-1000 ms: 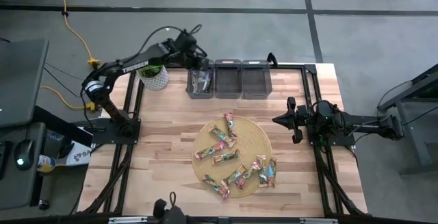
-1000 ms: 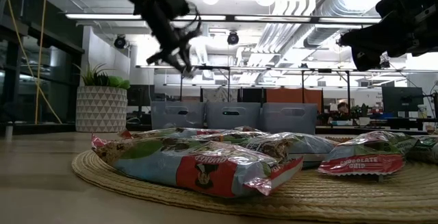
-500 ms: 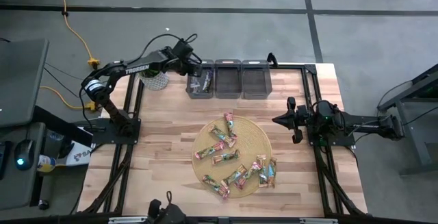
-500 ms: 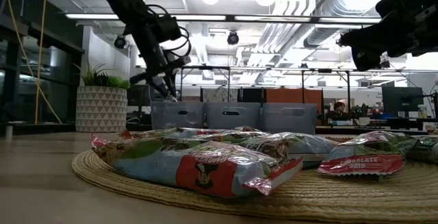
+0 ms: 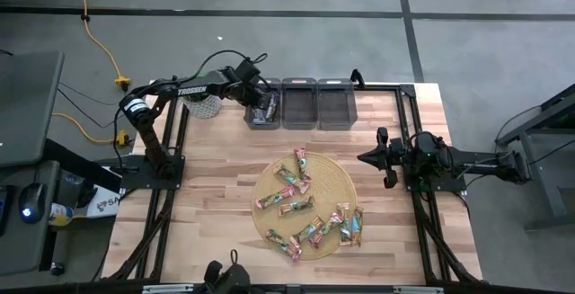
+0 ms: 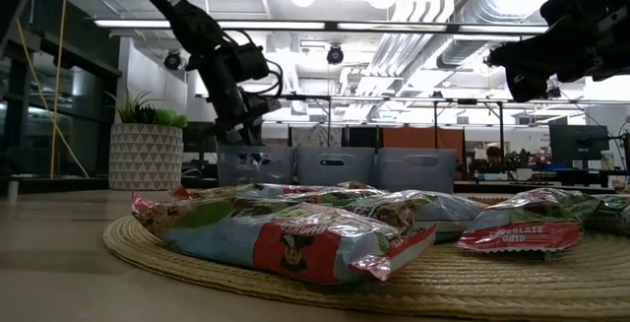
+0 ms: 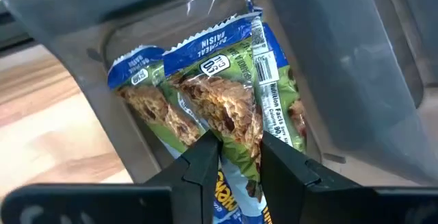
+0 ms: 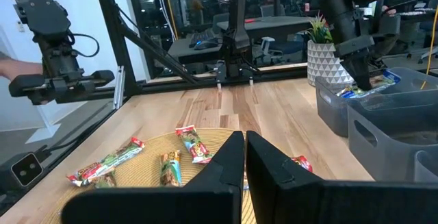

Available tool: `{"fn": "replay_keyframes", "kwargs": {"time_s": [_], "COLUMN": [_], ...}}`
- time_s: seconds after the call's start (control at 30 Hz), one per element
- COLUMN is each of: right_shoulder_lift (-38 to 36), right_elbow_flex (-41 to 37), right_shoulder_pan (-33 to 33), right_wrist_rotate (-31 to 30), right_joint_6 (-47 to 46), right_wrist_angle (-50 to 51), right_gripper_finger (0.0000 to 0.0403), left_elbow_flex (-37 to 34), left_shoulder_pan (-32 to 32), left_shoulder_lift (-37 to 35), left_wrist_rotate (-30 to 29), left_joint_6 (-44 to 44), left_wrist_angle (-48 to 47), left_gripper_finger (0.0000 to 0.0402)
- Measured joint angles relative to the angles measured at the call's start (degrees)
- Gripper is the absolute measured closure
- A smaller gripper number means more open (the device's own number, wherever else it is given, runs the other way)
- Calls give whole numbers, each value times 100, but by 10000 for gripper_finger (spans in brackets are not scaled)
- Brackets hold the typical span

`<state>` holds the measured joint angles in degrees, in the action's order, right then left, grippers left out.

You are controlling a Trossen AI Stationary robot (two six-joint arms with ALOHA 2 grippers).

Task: Pick and place Granola Bars by type
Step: Put the blue granola bar into the left black bin, then put the red granola bar into the middle black bin

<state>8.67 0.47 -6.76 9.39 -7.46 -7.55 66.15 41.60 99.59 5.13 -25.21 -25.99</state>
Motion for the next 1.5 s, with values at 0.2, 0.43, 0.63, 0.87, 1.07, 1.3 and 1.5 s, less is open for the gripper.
{"fn": "replay_keyframes", "kwargs": {"time_s": [0.2,0.43,0.63,0.87,1.07,1.3,1.5], "right_shoulder_lift": [0,0,0,0,0,0,0], "right_elbow_flex": [0,0,0,0,0,0,0], "right_shoulder_pan": [1,1,0,1,1,0,0], "right_wrist_rotate": [0,0,0,0,0,0,0], "right_joint_6": [0,0,0,0,0,0,0], "right_wrist_angle": [0,0,2,0,0,0,0], "right_gripper_finger": [402,402,402,402,402,402,402], "left_elbow_flex": [4,7,7,7,185,538,739], "left_shoulder_pan": [0,0,0,0,0,0,0], "left_shoulder_lift": [2,4,4,4,-23,-397,-1104], "left_wrist_rotate": [101,222,342,342,539,813,952], "left_joint_6": [99,101,100,102,108,106,91], "left_wrist_angle": [148,219,207,199,182,163,-77], "left_gripper_finger": [309,308,283,215,191,190,190]}}
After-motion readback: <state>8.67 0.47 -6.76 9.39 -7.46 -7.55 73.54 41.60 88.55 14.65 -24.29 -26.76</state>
